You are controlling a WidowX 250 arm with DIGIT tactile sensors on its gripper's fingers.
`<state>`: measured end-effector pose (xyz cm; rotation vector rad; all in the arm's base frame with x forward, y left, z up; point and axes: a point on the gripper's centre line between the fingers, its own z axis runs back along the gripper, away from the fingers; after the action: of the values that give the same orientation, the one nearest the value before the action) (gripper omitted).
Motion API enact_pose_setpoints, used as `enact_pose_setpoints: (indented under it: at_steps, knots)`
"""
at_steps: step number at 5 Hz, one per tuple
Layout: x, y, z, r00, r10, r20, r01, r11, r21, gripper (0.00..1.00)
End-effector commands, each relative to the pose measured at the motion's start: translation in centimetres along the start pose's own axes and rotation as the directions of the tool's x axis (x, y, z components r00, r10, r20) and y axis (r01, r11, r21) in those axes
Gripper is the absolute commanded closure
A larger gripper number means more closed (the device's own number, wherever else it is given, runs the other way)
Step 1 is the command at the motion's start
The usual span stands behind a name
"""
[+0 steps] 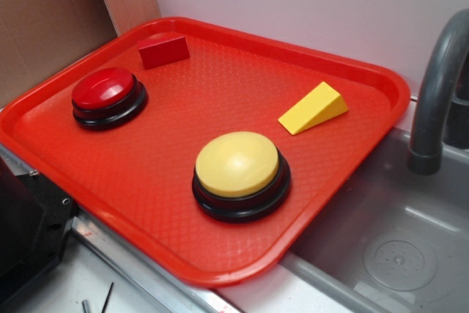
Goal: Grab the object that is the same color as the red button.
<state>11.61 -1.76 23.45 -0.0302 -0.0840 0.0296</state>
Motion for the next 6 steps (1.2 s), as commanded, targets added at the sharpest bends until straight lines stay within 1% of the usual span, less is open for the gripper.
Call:
enact_pose_setpoints:
  at_steps: [1, 2, 3, 4, 5, 6]
  knots:
    - [0.0, 0.0, 0.0, 1.000, 0.000, 0.000, 0.000, 1.000, 0.000, 0.00]
    - [0.7, 0.5, -0.5, 0.999, 0.032, -0.007, -0.032, 0.999, 0.016, 0.00]
    - [3.1, 1.9, -1.8, 1.000, 0.003, -0.002, -0.003, 1.000, 0.000, 0.00]
    - [5.9, 3.4, -3.2, 0.998, -0.047, 0.029, 0.047, 0.999, -0.002, 0.00]
    - [9.4, 4.8, -5.9, 0.978, -0.197, 0.072, 0.195, 0.980, 0.036, 0.00]
    - [11.4, 5.7, -8.5, 0.948, -0.308, 0.080, 0.307, 0.951, 0.036, 0.00]
